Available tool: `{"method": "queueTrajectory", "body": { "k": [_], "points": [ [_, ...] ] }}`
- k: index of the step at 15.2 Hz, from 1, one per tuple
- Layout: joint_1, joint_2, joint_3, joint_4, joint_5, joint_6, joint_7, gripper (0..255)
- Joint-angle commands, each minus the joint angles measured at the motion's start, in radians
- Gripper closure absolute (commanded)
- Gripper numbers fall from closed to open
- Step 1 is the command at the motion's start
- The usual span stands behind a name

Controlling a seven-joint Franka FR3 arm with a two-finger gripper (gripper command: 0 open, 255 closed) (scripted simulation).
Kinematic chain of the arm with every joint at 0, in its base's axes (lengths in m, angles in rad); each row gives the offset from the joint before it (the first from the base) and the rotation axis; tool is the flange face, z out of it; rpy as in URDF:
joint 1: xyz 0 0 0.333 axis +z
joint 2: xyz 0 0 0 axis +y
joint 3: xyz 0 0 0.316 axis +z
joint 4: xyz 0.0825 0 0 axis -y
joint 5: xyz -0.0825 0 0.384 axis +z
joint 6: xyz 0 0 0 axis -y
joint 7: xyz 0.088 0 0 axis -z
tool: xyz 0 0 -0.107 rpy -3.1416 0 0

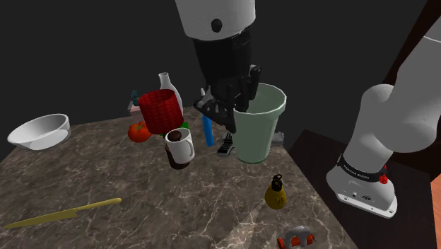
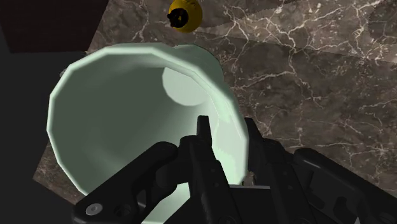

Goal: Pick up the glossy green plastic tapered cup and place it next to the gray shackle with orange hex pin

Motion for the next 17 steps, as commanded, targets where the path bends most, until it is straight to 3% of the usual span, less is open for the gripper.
{"method": "queueTrajectory", "body": {
  "k": [1, 9, 15, 17],
  "points": [
    [0.021, 0.028, 0.038, 0.025, -0.003, -0.004, 0.064, 255],
    [0.144, 0.243, 0.185, 0.216, -0.099, -0.054, 0.342, 255],
    [0.336, 0.468, 0.232, 0.435, -0.235, -0.131, 0.548, 255],
    [0.326, 0.456, 0.229, 0.394, -0.226, -0.098, 0.544, 255]
  ]
}}
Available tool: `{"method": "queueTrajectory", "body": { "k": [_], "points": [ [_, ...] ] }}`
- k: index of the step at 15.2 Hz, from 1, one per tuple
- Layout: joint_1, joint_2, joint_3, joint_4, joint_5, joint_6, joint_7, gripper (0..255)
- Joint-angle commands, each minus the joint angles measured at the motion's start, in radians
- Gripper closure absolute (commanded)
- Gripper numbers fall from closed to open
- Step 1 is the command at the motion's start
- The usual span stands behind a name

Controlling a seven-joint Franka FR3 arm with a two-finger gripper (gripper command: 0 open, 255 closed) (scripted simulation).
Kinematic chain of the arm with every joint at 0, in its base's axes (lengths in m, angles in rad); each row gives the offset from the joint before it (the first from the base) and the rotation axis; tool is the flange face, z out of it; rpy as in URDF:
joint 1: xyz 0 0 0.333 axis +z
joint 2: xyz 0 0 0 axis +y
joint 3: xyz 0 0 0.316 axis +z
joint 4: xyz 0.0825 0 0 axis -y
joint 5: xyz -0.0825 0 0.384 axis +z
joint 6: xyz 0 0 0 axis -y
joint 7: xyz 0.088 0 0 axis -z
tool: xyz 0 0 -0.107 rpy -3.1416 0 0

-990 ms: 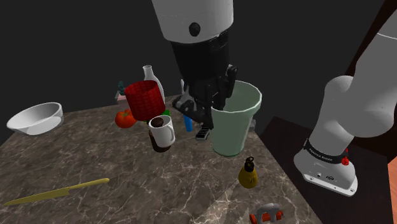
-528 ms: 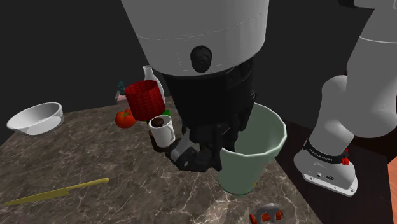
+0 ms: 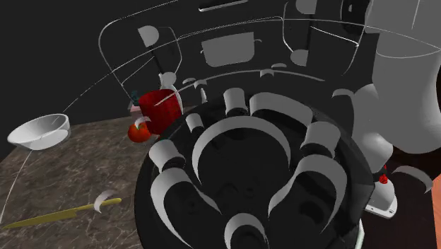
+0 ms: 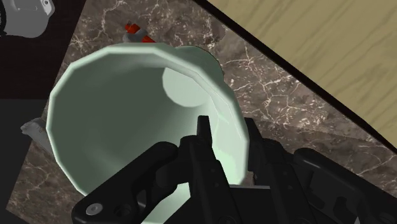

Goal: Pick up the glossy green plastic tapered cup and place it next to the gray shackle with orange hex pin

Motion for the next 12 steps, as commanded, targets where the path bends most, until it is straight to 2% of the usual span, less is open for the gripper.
{"method": "queueTrajectory", "body": {
  "k": [1, 12],
  "points": [
    [-0.003, -0.003, 0.001, -0.030, 0.003, 0.028, 0.006, 255],
    [-0.043, -0.032, -0.002, -0.213, 0.021, 0.188, 0.001, 255]
  ]
}}
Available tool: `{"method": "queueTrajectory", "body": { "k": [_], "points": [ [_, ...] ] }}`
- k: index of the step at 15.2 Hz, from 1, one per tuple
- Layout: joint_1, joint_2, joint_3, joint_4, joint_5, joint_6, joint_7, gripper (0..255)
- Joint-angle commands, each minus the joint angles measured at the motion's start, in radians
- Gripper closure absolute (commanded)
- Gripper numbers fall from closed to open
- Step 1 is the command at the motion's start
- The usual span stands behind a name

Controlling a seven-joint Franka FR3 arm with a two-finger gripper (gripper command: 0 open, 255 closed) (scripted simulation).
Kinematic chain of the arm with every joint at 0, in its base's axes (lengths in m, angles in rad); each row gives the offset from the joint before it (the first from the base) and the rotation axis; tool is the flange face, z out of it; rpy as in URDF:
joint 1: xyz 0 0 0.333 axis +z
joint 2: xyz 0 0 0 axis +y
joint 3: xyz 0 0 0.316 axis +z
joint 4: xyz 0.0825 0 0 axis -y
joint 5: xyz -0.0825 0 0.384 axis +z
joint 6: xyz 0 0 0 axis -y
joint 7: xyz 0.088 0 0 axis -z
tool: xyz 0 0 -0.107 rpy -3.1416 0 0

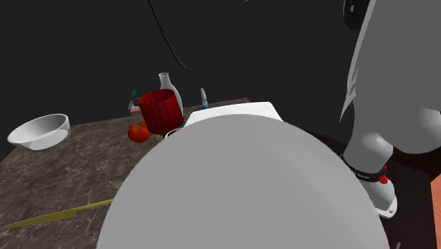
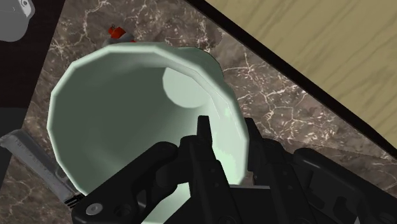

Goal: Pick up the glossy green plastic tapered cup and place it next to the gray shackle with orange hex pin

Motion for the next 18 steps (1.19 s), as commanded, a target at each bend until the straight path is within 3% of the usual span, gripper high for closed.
{"method": "queueTrajectory", "body": {
  "k": [1, 18],
  "points": [
    [-0.004, -0.001, -0.001, -0.031, 0.000, 0.030, 0.001, 255],
    [-0.011, 0.035, -0.018, -0.224, -0.034, 0.245, 0.028, 255]
  ]
}}
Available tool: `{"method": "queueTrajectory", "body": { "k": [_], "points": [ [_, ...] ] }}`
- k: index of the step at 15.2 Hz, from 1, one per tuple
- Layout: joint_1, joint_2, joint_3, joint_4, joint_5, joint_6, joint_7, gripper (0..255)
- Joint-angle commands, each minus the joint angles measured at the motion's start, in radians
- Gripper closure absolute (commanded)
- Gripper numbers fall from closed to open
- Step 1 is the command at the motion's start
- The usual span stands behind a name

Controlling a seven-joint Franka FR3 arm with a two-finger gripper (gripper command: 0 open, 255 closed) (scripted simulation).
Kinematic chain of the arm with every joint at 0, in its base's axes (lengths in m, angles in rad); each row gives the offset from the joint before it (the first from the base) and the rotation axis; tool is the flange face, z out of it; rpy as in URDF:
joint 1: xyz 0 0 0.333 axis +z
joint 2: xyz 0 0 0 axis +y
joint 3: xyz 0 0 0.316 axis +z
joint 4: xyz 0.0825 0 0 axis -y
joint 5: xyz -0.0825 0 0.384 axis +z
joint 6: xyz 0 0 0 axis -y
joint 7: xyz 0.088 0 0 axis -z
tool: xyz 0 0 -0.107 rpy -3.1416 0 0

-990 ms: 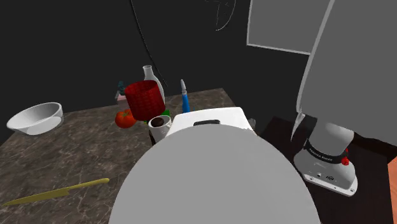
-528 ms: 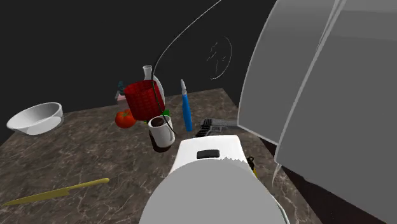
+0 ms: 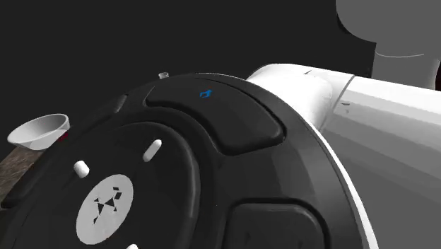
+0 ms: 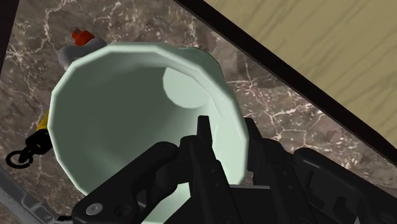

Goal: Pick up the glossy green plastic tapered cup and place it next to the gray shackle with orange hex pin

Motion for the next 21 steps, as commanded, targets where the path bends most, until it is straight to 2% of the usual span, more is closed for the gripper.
{"method": "queueTrajectory", "body": {
  "k": [1, 8, 16, 17, 21],
  "points": [
    [0.003, 0.009, -0.003, -0.019, -0.008, 0.025, 0.007, 255],
    [0.013, 0.049, -0.019, -0.076, -0.042, 0.109, 0.030, 255],
    [0.013, 0.049, -0.019, -0.076, -0.042, 0.109, 0.030, 255],
    [0.013, 0.049, -0.019, -0.076, -0.042, 0.109, 0.030, 0],
    [0.013, 0.049, -0.019, -0.076, -0.042, 0.108, 0.030, 0]
  ]
}}
